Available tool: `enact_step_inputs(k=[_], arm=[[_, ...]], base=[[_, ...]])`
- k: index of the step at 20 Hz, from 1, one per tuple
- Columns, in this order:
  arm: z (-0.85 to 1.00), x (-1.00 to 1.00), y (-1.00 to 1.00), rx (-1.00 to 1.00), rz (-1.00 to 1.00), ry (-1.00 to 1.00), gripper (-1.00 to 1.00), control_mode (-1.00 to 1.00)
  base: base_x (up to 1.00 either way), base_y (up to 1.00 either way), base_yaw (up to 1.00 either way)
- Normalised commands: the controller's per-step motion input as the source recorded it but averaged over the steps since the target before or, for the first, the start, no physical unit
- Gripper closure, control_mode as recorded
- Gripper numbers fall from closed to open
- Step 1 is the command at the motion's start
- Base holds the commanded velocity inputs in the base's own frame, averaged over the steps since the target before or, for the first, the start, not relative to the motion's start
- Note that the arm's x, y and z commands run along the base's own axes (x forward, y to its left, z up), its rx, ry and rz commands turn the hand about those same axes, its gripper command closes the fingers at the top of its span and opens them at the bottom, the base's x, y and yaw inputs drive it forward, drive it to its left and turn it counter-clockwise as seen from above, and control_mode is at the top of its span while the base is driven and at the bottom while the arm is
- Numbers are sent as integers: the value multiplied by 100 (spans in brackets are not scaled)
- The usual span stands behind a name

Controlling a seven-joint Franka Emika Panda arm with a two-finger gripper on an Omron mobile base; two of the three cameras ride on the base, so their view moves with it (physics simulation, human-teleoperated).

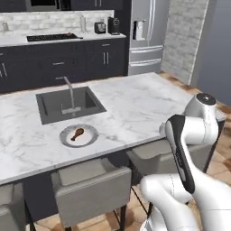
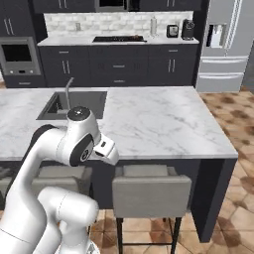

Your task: Take the chicken drumsticks from the pan and place one on each plate on the dining counter.

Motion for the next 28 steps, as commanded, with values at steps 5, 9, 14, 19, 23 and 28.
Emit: enact_step_inputs(k=[5, 9, 14, 19, 23, 28], arm=[[0, 0, 0, 0, 0, 0, -100, 100], [0, 0, 0, 0, 0, 0, -100, 100], [0, 0, 0, 0, 0, 0, -100, 100], [0, 0, 0, 0, 0, 0, -100, 100], [0, 0, 0, 0, 0, 0, -100, 100], [0, 0, 0, 0, 0, 0, -100, 100]], base=[[31, -94, -5], [51, -91, 0], [53, -91, 0], [54, -93, 0], [50, -95, 0], [53, -93, 0]])
